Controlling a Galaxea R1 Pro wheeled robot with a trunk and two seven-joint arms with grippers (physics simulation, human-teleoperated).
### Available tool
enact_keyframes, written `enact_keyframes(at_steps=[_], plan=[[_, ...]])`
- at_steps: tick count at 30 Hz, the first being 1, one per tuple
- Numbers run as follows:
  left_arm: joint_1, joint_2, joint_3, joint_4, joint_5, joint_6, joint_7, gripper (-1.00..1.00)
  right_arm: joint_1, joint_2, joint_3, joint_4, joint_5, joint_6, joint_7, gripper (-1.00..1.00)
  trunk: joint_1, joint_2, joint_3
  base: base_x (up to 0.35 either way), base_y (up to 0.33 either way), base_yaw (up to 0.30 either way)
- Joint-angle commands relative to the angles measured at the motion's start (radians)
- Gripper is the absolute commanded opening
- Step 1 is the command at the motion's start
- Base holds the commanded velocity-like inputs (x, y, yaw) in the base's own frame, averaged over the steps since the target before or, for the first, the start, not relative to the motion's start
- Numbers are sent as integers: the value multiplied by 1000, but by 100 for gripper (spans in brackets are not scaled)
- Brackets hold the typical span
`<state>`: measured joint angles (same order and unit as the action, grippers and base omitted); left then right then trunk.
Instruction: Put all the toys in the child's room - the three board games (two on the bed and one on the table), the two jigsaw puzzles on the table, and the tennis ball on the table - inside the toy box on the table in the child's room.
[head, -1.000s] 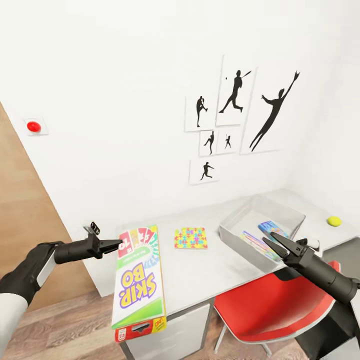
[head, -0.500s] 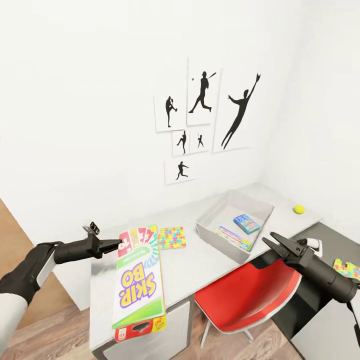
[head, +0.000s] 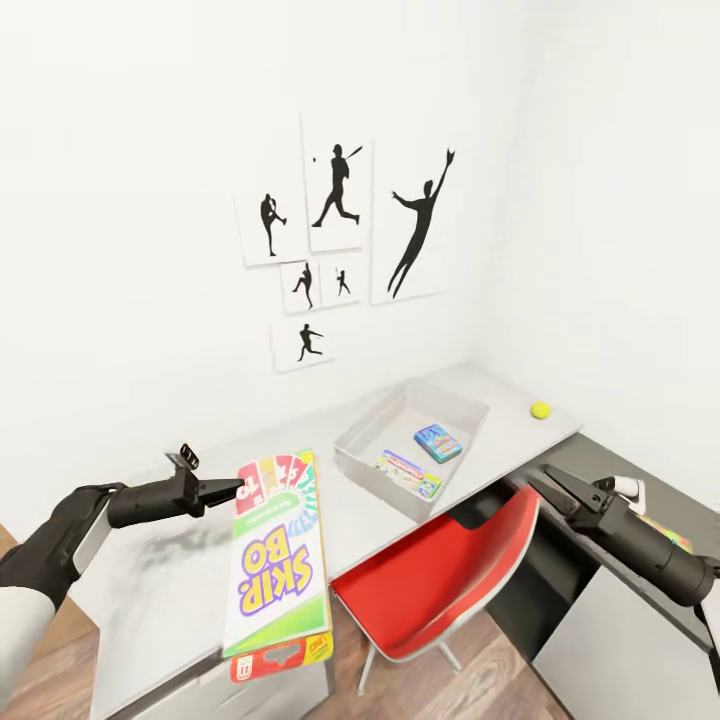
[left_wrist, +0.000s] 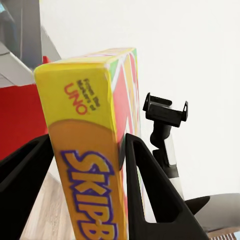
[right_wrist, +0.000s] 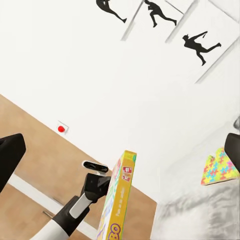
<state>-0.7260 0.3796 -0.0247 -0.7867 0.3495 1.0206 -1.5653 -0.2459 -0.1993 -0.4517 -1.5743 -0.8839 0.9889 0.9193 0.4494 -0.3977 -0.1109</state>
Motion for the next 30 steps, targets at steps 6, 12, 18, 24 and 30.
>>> enact_keyframes(at_steps=[6, 12, 18, 24, 30], plan=[[-1, 1, -1, 0, 3, 10, -6, -100, -1, 0, -2, 0, 2, 4, 3, 100, 1, -2, -2, 0, -287, -2], [-1, 1, -1, 0, 3, 10, -6, -100, -1, 0, -2, 0, 2, 4, 2, 100, 1, -2, -2, 1, -262, 0], [-1, -1, -1, 0, 3, 10, -6, -100, -1, 0, -2, -1, 3, 1, 1, 100, 1, -2, -2, 77, -193, 0], [-1, -1, -1, 0, 3, 9, -6, -100, -1, 0, -2, -2, 3, 1, 4, 100, 1, -2, -2, 133, -150, 26], [-1, -1, -2, 0, 3, 9, -6, -100, -1, 0, -2, -2, 3, 1, 4, 100, 1, -2, 2, 80, -44, 212]])
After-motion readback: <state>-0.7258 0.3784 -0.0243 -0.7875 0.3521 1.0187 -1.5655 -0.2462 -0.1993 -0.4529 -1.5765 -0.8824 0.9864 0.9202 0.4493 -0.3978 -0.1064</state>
